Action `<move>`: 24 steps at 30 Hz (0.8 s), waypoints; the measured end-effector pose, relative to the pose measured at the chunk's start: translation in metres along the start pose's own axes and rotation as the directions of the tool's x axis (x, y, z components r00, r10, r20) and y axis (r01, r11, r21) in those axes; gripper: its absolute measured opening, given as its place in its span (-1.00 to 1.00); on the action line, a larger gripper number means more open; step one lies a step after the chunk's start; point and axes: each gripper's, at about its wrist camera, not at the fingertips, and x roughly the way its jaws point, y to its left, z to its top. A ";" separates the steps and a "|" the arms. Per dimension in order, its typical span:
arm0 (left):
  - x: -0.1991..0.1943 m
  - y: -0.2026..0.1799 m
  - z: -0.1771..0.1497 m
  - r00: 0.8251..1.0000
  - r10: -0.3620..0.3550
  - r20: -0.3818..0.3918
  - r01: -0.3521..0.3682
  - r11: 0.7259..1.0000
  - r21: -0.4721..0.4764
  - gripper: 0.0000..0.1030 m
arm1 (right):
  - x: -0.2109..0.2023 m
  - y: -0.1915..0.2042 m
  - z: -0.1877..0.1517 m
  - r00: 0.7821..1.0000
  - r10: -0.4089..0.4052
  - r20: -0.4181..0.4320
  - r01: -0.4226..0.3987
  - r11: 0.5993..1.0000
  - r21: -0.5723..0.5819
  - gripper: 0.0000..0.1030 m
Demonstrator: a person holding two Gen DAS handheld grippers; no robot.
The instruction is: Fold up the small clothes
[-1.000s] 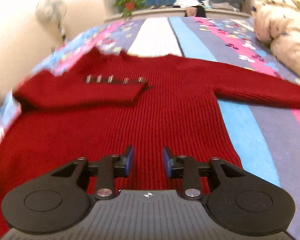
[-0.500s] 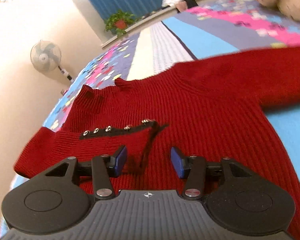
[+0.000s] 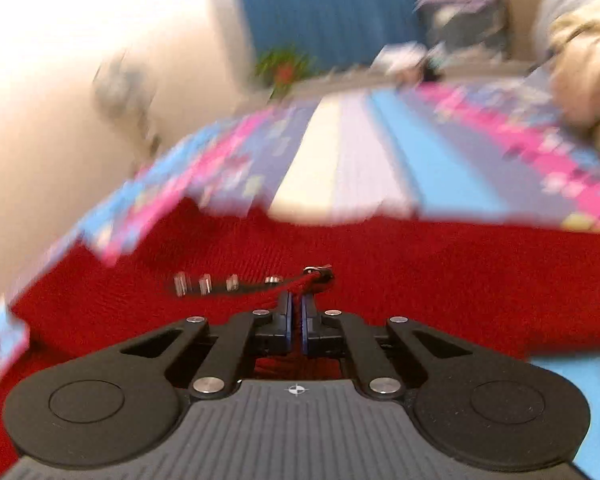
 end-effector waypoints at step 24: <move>0.003 -0.004 0.005 1.000 0.024 -0.011 -0.024 1.000 0.018 0.68 | -0.049 -0.069 0.005 0.946 -0.262 -0.190 0.265 0.964 -0.014 -0.17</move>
